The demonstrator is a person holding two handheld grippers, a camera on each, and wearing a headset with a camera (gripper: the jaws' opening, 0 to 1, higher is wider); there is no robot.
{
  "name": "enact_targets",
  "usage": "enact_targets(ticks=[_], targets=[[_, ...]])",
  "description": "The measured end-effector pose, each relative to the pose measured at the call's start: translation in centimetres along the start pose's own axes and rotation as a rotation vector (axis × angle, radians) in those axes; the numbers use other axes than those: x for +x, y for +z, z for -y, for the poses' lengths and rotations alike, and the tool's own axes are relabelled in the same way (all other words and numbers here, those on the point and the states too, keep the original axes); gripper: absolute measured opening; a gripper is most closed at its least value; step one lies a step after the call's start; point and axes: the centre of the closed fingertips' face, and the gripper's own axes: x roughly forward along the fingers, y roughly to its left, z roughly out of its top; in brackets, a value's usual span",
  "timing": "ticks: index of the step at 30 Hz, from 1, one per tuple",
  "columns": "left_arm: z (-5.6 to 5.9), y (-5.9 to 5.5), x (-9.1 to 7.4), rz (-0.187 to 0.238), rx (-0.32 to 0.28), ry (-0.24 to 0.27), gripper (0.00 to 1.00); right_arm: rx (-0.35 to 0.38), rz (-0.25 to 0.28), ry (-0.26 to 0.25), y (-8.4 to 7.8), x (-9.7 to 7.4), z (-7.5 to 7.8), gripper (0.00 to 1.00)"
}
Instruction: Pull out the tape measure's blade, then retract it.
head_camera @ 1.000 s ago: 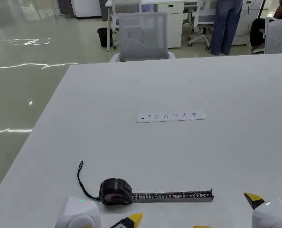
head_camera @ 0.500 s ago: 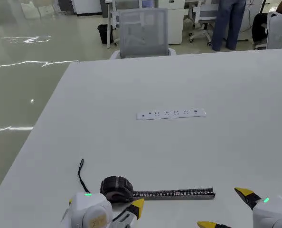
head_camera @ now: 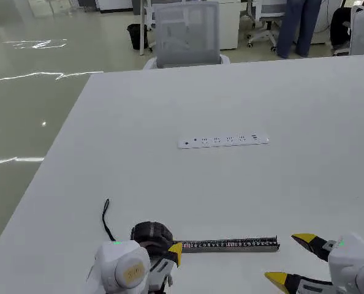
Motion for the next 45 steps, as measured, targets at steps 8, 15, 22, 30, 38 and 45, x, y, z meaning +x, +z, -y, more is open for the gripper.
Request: enact_targets(ticks=[8,15,22,30,38,45], targets=[[0.2,-0.6,1.0,-0.014,0.002,0.025,0.86,-0.08,-0.026,0.066,-0.7,1.1,0.8,0.46],[0.5,0.0,2.0,-0.004,-0.03,0.035,0.85,-0.108,-0.008,0.136,-1.2,2.1,1.6,0.44],[0.6,0.2,2.6,0.001,-0.056,0.056,0.83,-0.148,0.019,0.204,-1.3,2.8,1.9,0.43],[0.5,-0.3,3.2,-0.018,-0.075,0.083,0.83,-0.228,0.009,0.29,-1.6,3.6,2.3,0.41],[0.2,-0.7,3.9,-0.037,-0.084,0.104,0.81,-0.287,-0.041,0.335,-2.7,4.6,3.4,0.37],[0.4,-1.4,4.8,-0.061,-0.096,0.11,0.79,-0.319,-0.07,0.388,-3.3,5.2,3.5,0.33]])
